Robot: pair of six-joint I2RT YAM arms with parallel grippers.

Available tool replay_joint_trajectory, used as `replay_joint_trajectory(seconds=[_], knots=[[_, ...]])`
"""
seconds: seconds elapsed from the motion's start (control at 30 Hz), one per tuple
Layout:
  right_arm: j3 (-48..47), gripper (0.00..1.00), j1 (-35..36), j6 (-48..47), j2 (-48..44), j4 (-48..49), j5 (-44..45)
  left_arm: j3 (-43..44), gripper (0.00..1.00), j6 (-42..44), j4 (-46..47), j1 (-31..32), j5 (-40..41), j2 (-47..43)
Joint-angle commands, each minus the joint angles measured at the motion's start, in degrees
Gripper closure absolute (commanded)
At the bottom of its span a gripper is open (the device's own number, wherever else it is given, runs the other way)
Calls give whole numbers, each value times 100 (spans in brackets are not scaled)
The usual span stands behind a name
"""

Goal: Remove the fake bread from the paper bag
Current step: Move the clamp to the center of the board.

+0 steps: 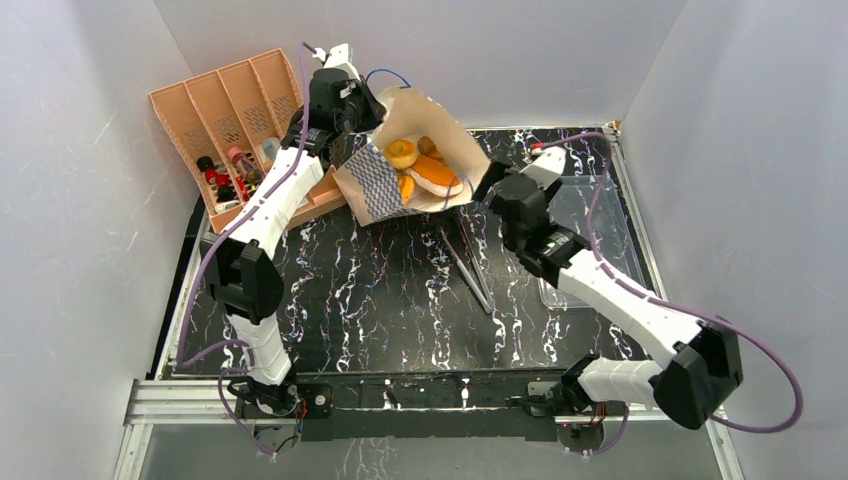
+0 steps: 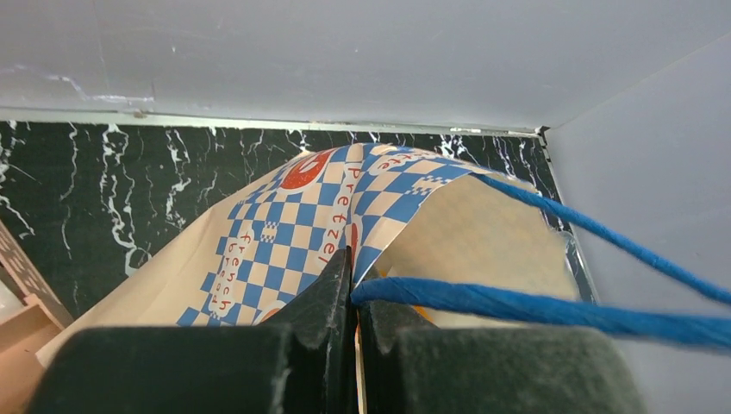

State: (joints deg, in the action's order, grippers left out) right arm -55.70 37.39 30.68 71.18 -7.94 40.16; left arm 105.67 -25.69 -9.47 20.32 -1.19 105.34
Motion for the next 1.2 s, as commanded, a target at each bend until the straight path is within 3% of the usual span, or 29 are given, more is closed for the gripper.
replay_joint_trajectory(seconds=[0.0, 0.2, 0.33, 0.53, 0.77, 1.0, 1.17], knots=[[-653, 16, -115, -293, -439, -45, 670, 421, 100, -507, 382, -8, -135, 30], [-520, 15, -120, -187, -849, -433, 611, 869, 100, -930, 436, 17, -30, 471], [-78, 20, -118, -44, -1082, -466, 415, 1444, 100, -1165, 333, 36, 42, 904], [249, 37, 22, 119, -972, -612, 7, 1551, 100, -1483, 439, 34, 290, 1201], [670, 51, 864, 245, -891, -585, 414, 1639, 100, -1973, 727, 25, 382, 1427], [866, 76, 972, 264, 173, 279, 603, 1277, 100, -2374, 940, 18, 323, 1322], [474, 93, 811, 144, 1213, 979, 621, 741, 100, -2671, 1150, -206, 122, 992]])
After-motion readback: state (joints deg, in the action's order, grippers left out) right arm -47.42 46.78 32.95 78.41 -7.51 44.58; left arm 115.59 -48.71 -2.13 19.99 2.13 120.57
